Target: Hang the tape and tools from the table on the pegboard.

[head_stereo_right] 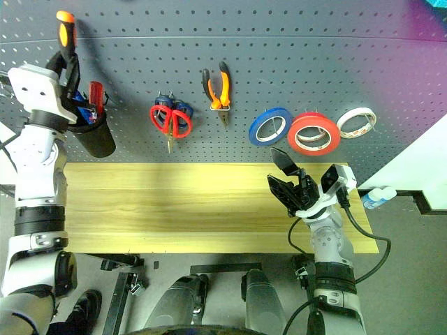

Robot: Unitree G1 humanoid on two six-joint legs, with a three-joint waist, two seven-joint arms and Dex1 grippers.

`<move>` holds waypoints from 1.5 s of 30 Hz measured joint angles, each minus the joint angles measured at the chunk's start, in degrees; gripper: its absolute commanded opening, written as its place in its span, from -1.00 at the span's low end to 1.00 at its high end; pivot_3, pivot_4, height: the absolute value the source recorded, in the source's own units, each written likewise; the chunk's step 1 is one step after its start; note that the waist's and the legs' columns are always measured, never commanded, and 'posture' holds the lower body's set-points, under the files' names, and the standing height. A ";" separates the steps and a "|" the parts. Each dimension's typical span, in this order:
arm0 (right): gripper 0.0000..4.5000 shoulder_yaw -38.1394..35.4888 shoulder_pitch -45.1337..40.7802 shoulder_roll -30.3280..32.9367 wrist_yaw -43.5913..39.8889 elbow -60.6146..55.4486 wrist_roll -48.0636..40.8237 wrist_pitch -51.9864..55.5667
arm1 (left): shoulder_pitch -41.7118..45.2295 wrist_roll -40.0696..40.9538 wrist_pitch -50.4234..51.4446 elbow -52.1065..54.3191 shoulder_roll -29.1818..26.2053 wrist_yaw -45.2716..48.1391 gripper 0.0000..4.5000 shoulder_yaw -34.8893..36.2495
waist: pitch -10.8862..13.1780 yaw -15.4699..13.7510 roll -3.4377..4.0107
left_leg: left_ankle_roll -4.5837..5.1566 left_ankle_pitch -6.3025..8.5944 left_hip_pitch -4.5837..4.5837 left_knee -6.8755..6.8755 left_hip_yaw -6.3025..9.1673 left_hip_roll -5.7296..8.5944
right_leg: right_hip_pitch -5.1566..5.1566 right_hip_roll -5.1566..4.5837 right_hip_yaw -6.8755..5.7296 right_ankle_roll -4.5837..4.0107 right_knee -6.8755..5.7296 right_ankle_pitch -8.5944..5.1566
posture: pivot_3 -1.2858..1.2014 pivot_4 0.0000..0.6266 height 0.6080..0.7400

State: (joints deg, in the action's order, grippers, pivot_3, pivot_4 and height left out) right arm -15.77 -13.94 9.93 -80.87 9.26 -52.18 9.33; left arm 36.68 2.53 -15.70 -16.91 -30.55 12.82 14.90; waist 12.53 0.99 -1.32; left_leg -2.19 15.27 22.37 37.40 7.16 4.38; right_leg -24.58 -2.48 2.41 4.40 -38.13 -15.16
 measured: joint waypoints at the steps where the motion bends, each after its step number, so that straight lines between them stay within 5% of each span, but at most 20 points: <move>1: 1.00 0.00 0.28 0.00 0.16 -0.20 0.01 0.01 | -0.20 -0.15 -0.12 -0.20 0.26 -0.08 -0.77 -0.26 | 0.00 0.09 0.00 | 0.01 0.00 0.00 0.00 0.00 0.00 | 0.00 0.00 0.00 0.00 0.00 0.00 | 0.00 -0.46 1.00; 26: 1.00 0.08 -0.35 2.44 -0.49 0.82 0.95 -0.05 | -14.22 -0.74 2.39 9.28 1.95 -6.16 -0.77 0.56 | 0.00 0.08 0.01 | 0.09 0.05 -0.05 0.00 -0.06 -0.01 | 0.01 0.01 0.07 0.00 -0.02 0.00 | 0.03 -0.43 1.00; 38: 1.00 -0.20 -0.71 2.80 -0.62 1.72 1.57 -0.18 | -15.75 2.81 4.08 10.16 3.82 -6.32 0.97 2.82 | 0.00 -0.31 0.01 | 0.10 0.06 -0.06 0.07 -0.07 -0.01 | 0.06 0.00 0.09 -0.01 -0.03 0.01 | 0.03 -0.43 1.00; 45: 1.00 -0.20 -0.72 2.79 -1.13 2.23 1.99 -0.25 | -14.32 4.38 4.76 14.29 3.83 -5.61 0.99 2.83 | 0.00 -0.23 0.01 | 0.10 0.06 -0.06 0.06 -0.07 -0.02 | 0.06 0.00 0.09 -0.01 -0.03 0.01 | 0.03 -0.44 1.00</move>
State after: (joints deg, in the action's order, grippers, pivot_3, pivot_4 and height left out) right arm -15.96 -14.66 12.73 -82.01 11.50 -50.20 9.08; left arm 22.36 6.92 -10.95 -2.62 -26.72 7.21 17.73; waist 12.52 0.76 -1.31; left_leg -2.09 15.32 22.32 37.46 7.09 4.36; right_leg -24.52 -2.48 2.49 4.39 -38.16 -15.15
